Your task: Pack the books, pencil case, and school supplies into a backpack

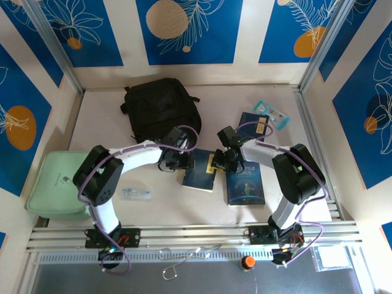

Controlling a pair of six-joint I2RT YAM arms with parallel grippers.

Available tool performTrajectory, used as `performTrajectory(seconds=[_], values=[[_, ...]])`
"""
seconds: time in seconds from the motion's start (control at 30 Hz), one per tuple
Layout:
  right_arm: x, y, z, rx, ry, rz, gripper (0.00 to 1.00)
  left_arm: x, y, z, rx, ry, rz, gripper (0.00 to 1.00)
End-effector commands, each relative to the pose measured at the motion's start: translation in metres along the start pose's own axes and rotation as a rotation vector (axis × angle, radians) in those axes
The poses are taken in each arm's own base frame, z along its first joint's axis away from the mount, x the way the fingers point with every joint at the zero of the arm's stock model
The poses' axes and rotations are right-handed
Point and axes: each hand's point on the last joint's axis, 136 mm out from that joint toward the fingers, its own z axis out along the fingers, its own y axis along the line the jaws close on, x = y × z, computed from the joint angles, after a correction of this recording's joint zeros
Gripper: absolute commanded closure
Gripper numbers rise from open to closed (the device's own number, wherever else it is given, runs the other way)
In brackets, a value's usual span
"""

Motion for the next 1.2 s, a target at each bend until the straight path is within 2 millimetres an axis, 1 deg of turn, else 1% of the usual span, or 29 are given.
performTrajectory(seconds=[0.0,0.13,0.27,0.37,0.57,0.63,0.73,0.87,1.03,1.1,1.17], values=[[0.008,-0.01,0.01,0.04,0.047,0.011,0.77,0.0,-0.002,0.008,-0.007,0.007,-0.004,0.52],[0.007,-0.011,0.01,0.042,0.048,0.011,0.81,0.003,-0.011,0.014,0.047,0.027,-0.02,0.56],[0.008,-0.011,0.012,0.041,0.05,0.016,0.83,0.003,-0.016,0.016,0.08,0.031,-0.03,0.6],[0.009,-0.012,0.013,0.039,0.054,0.021,0.83,0.005,-0.02,0.017,0.106,0.036,-0.035,0.6],[0.01,-0.014,0.015,0.041,0.055,0.036,0.84,0.01,-0.034,0.021,0.182,0.103,0.018,0.59],[0.01,-0.016,0.015,0.043,0.052,0.048,0.84,0.008,-0.043,0.015,0.225,0.097,0.034,0.6],[0.01,-0.019,0.014,0.045,0.037,0.066,0.84,0.001,-0.061,-0.003,0.31,0.056,0.061,0.62],[0.009,-0.027,0.014,0.053,0.007,0.114,0.87,0.0,-0.07,-0.022,0.378,0.003,0.078,0.63],[0.014,-0.032,0.017,0.051,-0.003,0.164,0.87,0.004,-0.085,-0.036,0.506,-0.027,0.057,0.65],[0.015,-0.034,0.016,0.054,-0.01,0.175,0.87,0.003,-0.087,-0.04,0.533,-0.048,0.046,0.65],[0.016,-0.037,0.015,0.056,-0.017,0.187,0.87,0.003,-0.087,-0.041,0.544,-0.058,0.024,0.66]])
